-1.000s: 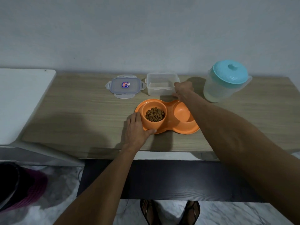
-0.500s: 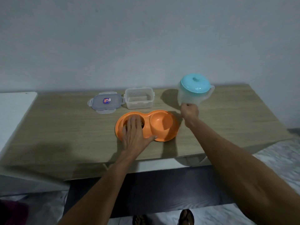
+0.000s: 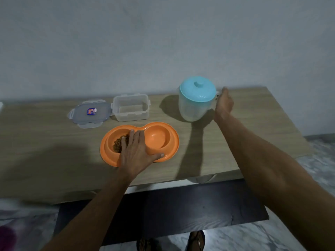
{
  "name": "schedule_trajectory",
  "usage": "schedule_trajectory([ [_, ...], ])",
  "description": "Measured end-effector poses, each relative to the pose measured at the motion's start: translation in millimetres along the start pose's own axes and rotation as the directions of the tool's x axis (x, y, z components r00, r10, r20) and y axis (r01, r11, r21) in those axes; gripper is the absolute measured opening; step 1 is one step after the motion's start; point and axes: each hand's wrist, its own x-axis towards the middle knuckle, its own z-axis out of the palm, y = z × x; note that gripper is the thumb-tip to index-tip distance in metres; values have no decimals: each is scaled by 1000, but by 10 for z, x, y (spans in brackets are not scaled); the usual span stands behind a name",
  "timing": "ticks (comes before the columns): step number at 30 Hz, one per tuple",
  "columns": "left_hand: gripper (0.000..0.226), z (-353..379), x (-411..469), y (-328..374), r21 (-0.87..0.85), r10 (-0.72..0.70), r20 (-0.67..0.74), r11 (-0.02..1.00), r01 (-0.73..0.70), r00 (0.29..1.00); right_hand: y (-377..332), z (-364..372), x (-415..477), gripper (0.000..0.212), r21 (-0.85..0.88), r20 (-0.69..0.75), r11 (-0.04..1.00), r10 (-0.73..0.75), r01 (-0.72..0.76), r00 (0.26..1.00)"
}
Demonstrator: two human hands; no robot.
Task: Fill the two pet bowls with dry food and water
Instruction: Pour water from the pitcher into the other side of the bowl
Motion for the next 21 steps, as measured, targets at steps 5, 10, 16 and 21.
schedule_trajectory([
  [5,116,-5,26,28,-7,-28,7,1000,28,1000,11,129,192,36,14,46,1000,7,-8,999],
  [10,116,0,14,34,-43,-36,21,998,37,999,-16,126,114,26,-21,67,1000,-11,12,998],
  [16,115,5,8,20,-76,-25,25,997,27,999,-224,121,-201,41,-141,118,963,-212,228,970],
  [21,116,-13,1,20,-91,-22,38,995,26,999,-314,50,-496,39,-240,159,891,-355,385,921],
])
